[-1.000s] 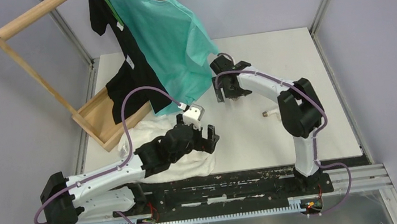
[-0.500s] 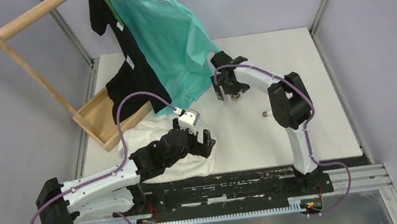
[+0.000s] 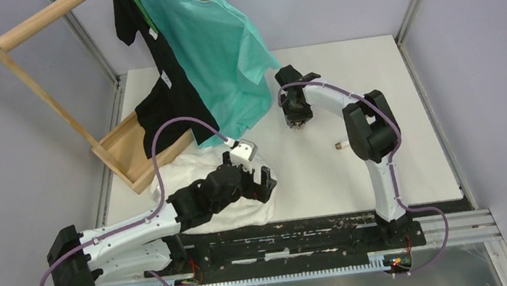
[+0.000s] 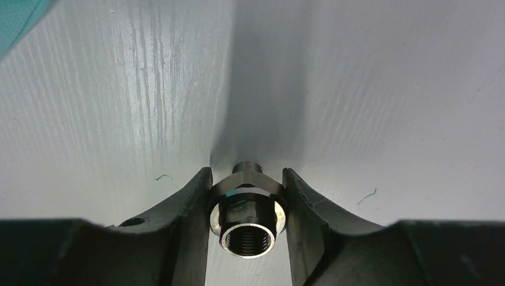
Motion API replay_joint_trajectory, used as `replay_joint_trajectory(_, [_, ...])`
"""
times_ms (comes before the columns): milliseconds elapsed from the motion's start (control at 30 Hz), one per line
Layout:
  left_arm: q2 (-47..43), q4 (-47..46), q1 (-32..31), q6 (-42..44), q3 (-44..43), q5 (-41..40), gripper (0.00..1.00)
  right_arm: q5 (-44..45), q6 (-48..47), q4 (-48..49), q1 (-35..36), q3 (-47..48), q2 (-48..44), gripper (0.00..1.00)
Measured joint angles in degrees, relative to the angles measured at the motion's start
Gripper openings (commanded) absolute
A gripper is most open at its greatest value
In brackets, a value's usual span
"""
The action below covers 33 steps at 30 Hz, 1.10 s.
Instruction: Install the water faucets
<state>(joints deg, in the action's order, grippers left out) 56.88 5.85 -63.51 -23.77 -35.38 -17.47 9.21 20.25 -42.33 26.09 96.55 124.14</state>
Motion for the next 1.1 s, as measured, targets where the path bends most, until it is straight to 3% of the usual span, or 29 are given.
replay_joint_trajectory(200, [1.2,0.0,0.0,0.0,0.0,0.0,1.00,0.5,0.5,2.5,0.0,-4.7,-3.0,0.24])
replay_joint_trajectory(400, [1.7,-0.2,0.0,0.0,0.0,0.0,1.00,1.2,4.6,2.7,0.0,-16.4,-12.2,0.25])
replay_joint_trajectory(600, [3.5,-1.8,0.0,0.0,0.0,0.0,1.00,0.9,10.6,4.4,0.4,-26.4,-19.6,0.33])
replay_joint_trajectory(667, [4.4,-2.1,0.0,0.0,0.0,0.0,1.00,1.3,12.4,5.3,0.9,-29.0,-20.5,0.39])
replay_joint_trajectory(900, [7.0,-3.0,0.0,0.0,0.0,1.2,1.00,2.1,15.6,7.1,1.6,-30.5,-20.7,0.86])
replay_joint_trajectory(1100, [6.3,-3.1,0.0,0.0,0.0,1.2,1.00,3.2,15.9,7.1,1.6,-30.8,-23.1,0.92])
